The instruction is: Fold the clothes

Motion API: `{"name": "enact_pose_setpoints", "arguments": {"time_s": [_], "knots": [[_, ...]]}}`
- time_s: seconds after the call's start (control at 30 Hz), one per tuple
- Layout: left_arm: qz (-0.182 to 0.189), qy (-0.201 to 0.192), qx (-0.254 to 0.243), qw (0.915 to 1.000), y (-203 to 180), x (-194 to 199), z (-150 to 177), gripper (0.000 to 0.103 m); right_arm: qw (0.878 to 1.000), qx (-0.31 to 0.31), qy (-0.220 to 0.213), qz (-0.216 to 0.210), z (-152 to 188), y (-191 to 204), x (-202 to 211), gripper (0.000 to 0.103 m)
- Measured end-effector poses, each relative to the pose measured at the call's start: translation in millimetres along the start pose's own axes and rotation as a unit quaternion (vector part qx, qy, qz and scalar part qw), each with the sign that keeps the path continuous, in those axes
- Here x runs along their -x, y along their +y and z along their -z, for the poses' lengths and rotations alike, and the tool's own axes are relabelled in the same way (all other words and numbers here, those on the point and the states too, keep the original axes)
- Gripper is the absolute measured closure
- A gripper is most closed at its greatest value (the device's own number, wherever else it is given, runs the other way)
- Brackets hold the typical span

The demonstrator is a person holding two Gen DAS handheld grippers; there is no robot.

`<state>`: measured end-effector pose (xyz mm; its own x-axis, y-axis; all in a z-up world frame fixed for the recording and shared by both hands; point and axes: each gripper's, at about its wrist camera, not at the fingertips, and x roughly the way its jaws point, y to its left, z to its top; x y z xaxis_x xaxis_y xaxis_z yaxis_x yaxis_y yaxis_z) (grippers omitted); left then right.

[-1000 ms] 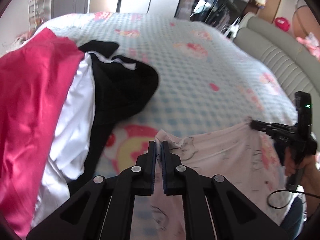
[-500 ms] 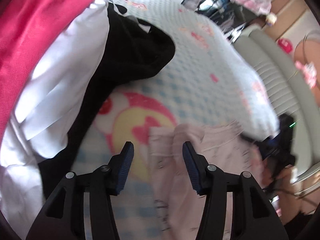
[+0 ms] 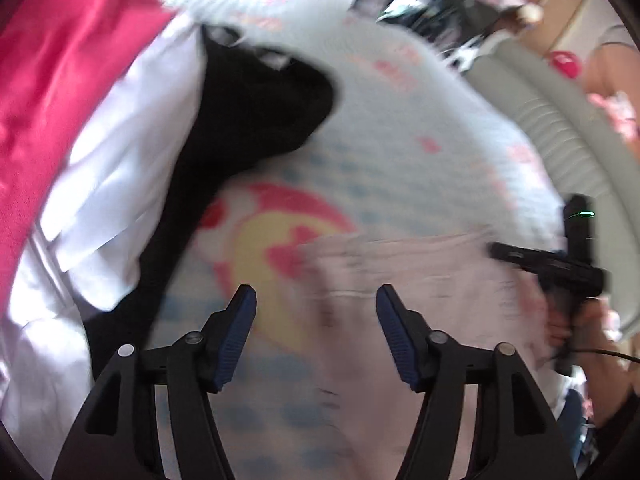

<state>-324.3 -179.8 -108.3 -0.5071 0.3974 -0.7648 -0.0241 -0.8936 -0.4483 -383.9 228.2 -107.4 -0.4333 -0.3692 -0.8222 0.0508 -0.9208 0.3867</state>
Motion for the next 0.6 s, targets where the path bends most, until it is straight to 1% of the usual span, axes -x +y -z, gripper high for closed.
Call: {"name": "enact_pose_setpoints", "arguments": {"time_s": [0.03,0.07,0.1,0.13,0.17,0.2,0.23,0.3,0.33,0.37,0.43,0.47,0.5,0.53,0.57,0.6], "knots": [[-0.003,0.010,0.013,0.9999,5.7,-8.2,-2.1,0.043,1.000,0.005,0.013,-0.009,-0.5,1.9,-4.2,0.041],[-0.007,0.019,0.018,0.9996,7.5,-14.7,-4.1,0.053,0.999,0.011,0.026,-0.018,-1.1,6.5,-10.4,0.040],[-0.014,0.025,0.005,0.9996,2.3,-18.3,-5.9,0.061,0.999,0.016,0.039,-0.027,-1.5,10.9,-16.6,0.040],[-0.019,0.027,-0.007,0.9994,-3.7,-20.4,-8.4,0.081,0.998,0.018,0.047,-0.025,-0.6,15.0,-22.0,0.052],[-0.021,0.022,-0.019,0.9993,-11.1,-18.5,-12.5,0.092,0.998,0.030,0.042,-0.020,-0.4,19.2,-22.0,0.065],[-0.020,0.016,-0.027,0.9993,-17.4,-14.8,-17.3,0.094,0.998,0.041,0.037,-0.015,-0.1,23.5,-22.0,0.082],[-0.010,0.010,-0.029,0.9995,-21.0,-10.8,-22.4,0.094,0.998,0.052,0.031,-0.010,0.1,27.4,-21.5,0.091],[0.010,-0.003,-0.028,0.9996,-27.9,-6.0,-34.4,0.094,0.999,0.041,-0.001,-0.021,-2.0,24.6,-3.4,0.093],[0.017,-0.007,-0.028,0.9994,-32.2,-5.6,-40.6,0.094,0.999,0.040,-0.015,-0.019,-3.0,22.5,7.5,0.093],[0.012,-0.008,-0.031,0.9994,-37.1,-9.2,-46.4,0.094,0.999,0.038,-0.029,-0.018,-4.1,20.2,17.9,0.093],[-0.015,-0.005,-0.033,0.9993,-44.9,-17.7,-51.2,0.090,0.999,0.013,-0.024,-0.016,-8.9,7.1,21.2,0.092],[-0.013,-0.004,-0.027,0.9995,-45.7,-10.6,-41.0,0.085,1.000,0.000,-0.022,-0.015,-11.3,0.5,22.9,0.087],[-0.011,-0.003,-0.021,0.9997,-46.5,-3.5,-30.9,0.083,1.000,-0.013,-0.019,-0.012,-13.5,-6.1,24.1,0.066],[-0.009,-0.002,-0.015,0.9998,-47.3,3.5,-20.7,0.083,0.999,-0.032,-0.002,0.010,-12.4,-15.0,18.6,0.059],[-0.007,-0.001,-0.009,0.9999,-48.0,10.6,-10.5,0.082,0.999,-0.044,0.007,0.020,-8.7,-19.0,21.5,0.059],[-0.006,-0.001,-0.003,1.0000,-48.8,17.7,-0.4,0.078,0.998,-0.055,0.015,0.028,-4.9,-22.5,25.1,0.059]]}}
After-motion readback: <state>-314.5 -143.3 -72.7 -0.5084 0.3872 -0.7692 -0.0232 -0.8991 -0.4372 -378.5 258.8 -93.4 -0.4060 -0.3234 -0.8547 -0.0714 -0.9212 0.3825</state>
